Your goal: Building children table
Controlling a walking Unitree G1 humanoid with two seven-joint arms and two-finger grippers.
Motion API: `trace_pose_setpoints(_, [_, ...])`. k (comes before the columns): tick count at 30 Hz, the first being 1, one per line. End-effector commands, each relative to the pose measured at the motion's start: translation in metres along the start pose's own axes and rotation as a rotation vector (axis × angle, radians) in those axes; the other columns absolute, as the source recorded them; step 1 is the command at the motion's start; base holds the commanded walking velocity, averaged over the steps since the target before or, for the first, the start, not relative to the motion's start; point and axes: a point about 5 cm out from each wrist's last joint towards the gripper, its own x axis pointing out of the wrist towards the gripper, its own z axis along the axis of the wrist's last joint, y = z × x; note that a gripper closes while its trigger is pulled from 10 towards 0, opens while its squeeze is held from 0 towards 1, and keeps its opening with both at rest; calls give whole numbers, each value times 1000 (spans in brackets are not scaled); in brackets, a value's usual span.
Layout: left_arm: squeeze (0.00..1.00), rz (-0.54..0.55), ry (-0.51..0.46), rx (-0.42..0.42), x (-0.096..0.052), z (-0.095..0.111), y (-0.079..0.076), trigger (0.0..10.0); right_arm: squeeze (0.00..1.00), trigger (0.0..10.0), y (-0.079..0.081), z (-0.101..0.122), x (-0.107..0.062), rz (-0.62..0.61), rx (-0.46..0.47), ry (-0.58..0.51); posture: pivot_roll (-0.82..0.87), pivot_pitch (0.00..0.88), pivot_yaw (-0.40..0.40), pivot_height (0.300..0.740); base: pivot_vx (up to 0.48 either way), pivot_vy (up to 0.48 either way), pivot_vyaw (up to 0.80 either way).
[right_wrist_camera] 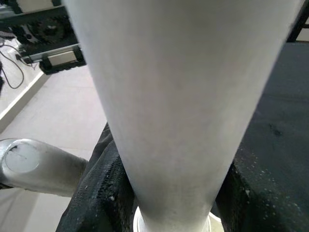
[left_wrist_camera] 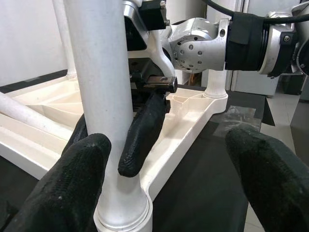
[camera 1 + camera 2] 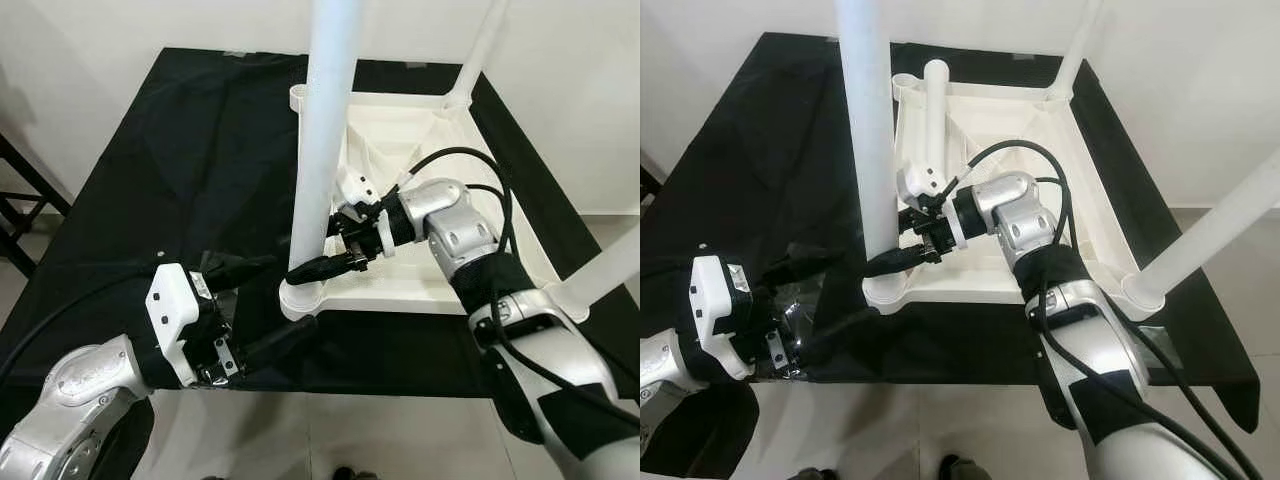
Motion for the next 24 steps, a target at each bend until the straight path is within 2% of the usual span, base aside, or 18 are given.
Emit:
trace_pose_setpoints(1, [0, -6, 19, 12, -2, 1, -1, 10000, 0, 0, 2, -8, -1, -9, 17, -31, 130, 225, -80, 740, 0, 0, 0])
trace_pose_setpoints(2, [0, -6, 19, 12, -2, 1, -1, 10000, 0, 0, 2, -8, -1, -9, 17, -31, 130, 225, -80, 740, 0, 0, 0])
trace_pose_setpoints(4, [0, -5, 18, 11, -2, 0, -1, 10000, 0, 0, 3, -20, -3, -114, 28, -28, 126, 226, -86, 740, 0, 0, 0])
trace_pose_setpoints(7, [0, -3, 19, 9, -3, 0, -2, 10000, 0, 0, 15, -45, 11, -333, 110, -9, 130, 230, -101, 740, 0, 0, 0])
trace_pose_setpoints(8, [0, -3, 19, 9, -3, 0, -2, 10000, 0, 0, 15, -45, 11, -333, 110, -9, 130, 230, -101, 740, 0, 0, 0])
trace_pose_setpoints(9, [0, -2, 21, 9, -4, 0, -3, 10000, 0, 0, 23, -56, 21, -433, 175, 10, 134, 231, -102, 740, 0, 0, 0])
trace_pose_setpoints(10, [0, -1, 23, 9, -5, 0, -3, 10000, 0, 0, 31, -68, 35, -639, 275, 25, 137, 238, -92, 740, 0, 0, 0])
trace_pose_setpoints(11, [0, 0, 26, 8, -6, 0, -2, 10000, 0, 0, 55, -76, 53, -770, 352, 42, 126, 246, -78, 740, 0, 0, 0])
trace_pose_setpoints(12, [0, 1, 28, 7, -7, 0, -2, 10000, 0, 0, 72, -79, 61, -862, 403, 47, 126, 246, -78, 740, 0, 0, 0])
trace_pose_setpoints(13, [0, 1, 28, 7, -7, 0, -2, 10000, 0, 0, 72, -79, 61, -862, 403, 47, 126, 246, -78, 740, 0, 0, 0])
trace_pose_setpoints(14, [0, -1, 29, 6, -8, 0, -1, 10000, 0, 0, 81, -73, 68, -889, 404, 40, 114, 231, -79, 740, 0, 0, 0])
trace_pose_setpoints(16, [0, -4, 26, 5, -7, 0, -1, 10000, 0, 0, 80, -67, 70, -881, 386, 28, 113, 228, -78, 740, 0, 0, 0])
trace_pose_setpoints(20, [0, -10, 22, 4, -4, -1, -1, 10000, 0, 0, 69, -60, 68, -885, 354, 14, 117, 224, -83, 740, 0, 0, 0])
trace_pose_setpoints(22, [0, -13, 16, 2, -2, -1, -4, 10000, 0, 0, 59, -53, 65, -908, 334, 4, 117, 225, -100, 740, 0, 0, 0])
trace_pose_setpoints(24, [0, -11, 17, 0, -2, -1, -5, 10000, 0, 0, 57, -50, 65, -921, 331, 8, 115, 224, -101, 740, 0, 0, 0])
